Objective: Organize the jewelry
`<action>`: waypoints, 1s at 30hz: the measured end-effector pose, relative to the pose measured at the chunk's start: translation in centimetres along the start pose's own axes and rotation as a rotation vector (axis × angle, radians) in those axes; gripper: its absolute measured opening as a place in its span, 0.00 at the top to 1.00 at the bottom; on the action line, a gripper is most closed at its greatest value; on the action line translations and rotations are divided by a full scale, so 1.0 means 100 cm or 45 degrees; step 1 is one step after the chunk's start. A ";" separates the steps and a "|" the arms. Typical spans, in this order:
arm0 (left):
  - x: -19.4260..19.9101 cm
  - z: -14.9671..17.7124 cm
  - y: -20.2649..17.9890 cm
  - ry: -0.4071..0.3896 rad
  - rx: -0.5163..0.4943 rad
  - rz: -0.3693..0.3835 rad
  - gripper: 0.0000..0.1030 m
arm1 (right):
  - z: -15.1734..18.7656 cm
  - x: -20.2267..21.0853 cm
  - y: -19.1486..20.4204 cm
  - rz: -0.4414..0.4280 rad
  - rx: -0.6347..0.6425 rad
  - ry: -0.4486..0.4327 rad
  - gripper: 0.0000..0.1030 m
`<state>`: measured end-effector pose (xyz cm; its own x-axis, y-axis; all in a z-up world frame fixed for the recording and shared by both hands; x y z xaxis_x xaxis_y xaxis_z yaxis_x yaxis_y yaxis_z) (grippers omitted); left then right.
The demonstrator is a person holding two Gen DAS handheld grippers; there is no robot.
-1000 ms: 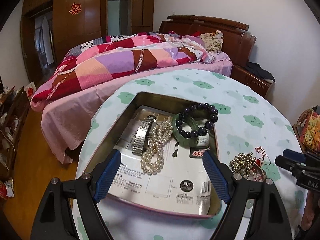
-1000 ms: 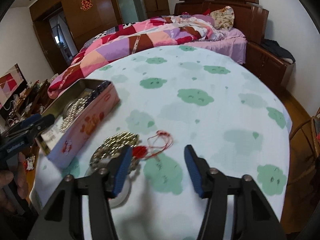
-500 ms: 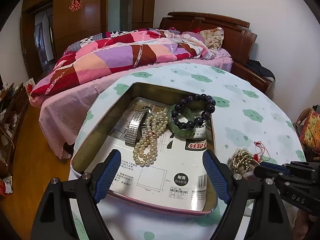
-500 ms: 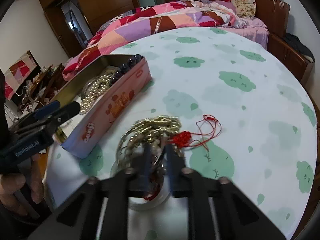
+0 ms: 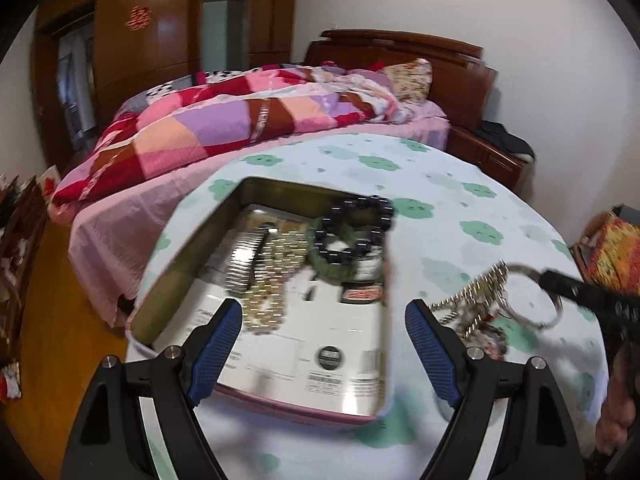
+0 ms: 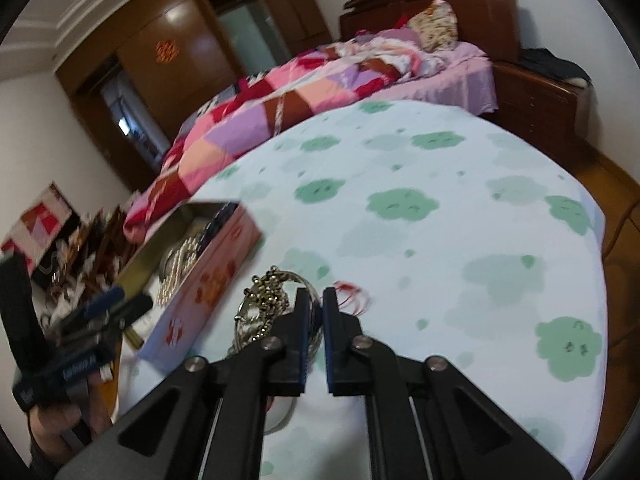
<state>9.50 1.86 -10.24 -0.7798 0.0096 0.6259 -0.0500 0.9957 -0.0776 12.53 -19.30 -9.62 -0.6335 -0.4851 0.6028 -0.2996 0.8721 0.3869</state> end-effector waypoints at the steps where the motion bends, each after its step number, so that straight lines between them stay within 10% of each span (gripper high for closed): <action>1: 0.000 0.000 -0.007 0.001 -0.023 0.014 0.19 | -0.002 0.001 -0.003 -0.005 -0.019 -0.005 0.92; 13: -0.007 -0.007 -0.071 -0.033 -0.237 0.201 0.19 | -0.017 0.016 -0.006 -0.043 -0.044 -0.063 0.92; 20: -0.019 -0.010 -0.068 0.014 -0.215 0.176 0.19 | 0.014 -0.022 -0.053 0.161 0.010 0.223 0.94; 30: -0.044 -0.013 -0.130 0.069 -0.452 0.272 0.19 | 0.023 -0.019 -0.067 0.166 0.052 0.223 0.94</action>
<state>14.40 -11.05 -10.97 -0.7151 0.2148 0.6652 0.3352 0.9405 0.0566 14.10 -24.10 -14.95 -0.5364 -0.3686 0.7592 -0.2537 0.9284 0.2714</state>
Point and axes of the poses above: each gripper's, at about its wrist camera, not at the fingertips, and x roughly against the way its jaws point, y to its left, z to its underside, the point moved 6 cm from there along -x, roughly the way its jaws point, and after that the axes turned 3 degrees about -y, right-handed, at the moved point
